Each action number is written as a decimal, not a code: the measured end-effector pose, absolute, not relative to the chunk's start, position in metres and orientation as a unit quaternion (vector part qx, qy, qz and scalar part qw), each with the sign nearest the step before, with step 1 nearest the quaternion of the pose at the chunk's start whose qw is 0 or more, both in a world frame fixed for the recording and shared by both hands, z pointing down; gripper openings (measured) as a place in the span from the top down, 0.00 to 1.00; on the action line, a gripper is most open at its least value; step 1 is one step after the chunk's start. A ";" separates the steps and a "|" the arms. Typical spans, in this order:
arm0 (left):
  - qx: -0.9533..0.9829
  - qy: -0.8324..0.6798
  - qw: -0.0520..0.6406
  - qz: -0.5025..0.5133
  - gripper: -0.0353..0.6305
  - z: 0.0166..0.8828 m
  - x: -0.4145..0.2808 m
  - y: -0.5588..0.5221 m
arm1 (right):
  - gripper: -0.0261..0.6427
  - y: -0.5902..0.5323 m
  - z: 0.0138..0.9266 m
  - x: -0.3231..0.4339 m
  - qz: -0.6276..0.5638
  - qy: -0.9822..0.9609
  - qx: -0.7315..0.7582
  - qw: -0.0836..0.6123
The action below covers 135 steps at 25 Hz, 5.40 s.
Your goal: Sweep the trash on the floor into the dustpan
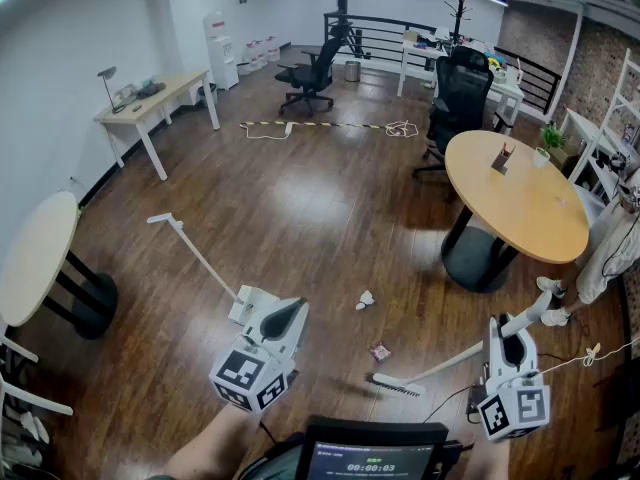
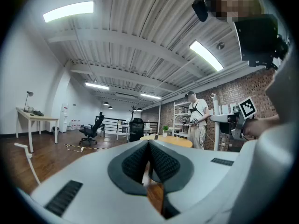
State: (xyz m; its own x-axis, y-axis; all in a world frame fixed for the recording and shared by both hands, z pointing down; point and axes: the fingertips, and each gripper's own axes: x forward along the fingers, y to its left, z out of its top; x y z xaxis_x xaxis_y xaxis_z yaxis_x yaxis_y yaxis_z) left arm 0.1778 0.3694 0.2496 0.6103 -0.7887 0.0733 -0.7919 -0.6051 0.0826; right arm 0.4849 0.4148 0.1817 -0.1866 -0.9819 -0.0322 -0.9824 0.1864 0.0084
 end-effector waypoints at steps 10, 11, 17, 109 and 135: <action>0.895 -0.443 0.058 -0.003 0.94 0.259 0.106 0.312 | 0.81 0.351 0.194 0.438 0.016 0.761 -0.649 0.011; 0.895 -0.442 0.058 -0.002 0.94 0.262 0.104 0.307 | 0.81 0.344 0.196 0.437 0.015 0.760 -0.649 0.011; 0.895 -0.442 0.062 0.005 0.94 0.271 0.106 0.267 | 0.81 0.294 0.198 0.432 0.011 0.767 -0.641 0.012; 0.936 -0.306 0.122 0.123 0.94 0.584 0.170 -0.375 | 0.81 -0.378 0.606 0.499 -0.073 0.635 -0.758 -0.128; 0.914 -0.362 0.137 0.119 0.94 0.542 0.029 -0.333 | 0.82 -0.278 0.625 0.294 -0.226 0.584 -0.758 -0.181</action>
State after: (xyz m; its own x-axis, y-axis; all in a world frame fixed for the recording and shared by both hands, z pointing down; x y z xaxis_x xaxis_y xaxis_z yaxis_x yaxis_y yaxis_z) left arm 0.0290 -0.3329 0.5424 0.7089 -0.6297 0.3177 -0.6952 -0.6998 0.1643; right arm 0.2937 -0.2785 0.6248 0.2153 -0.8043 0.5538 -0.9677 -0.2517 0.0107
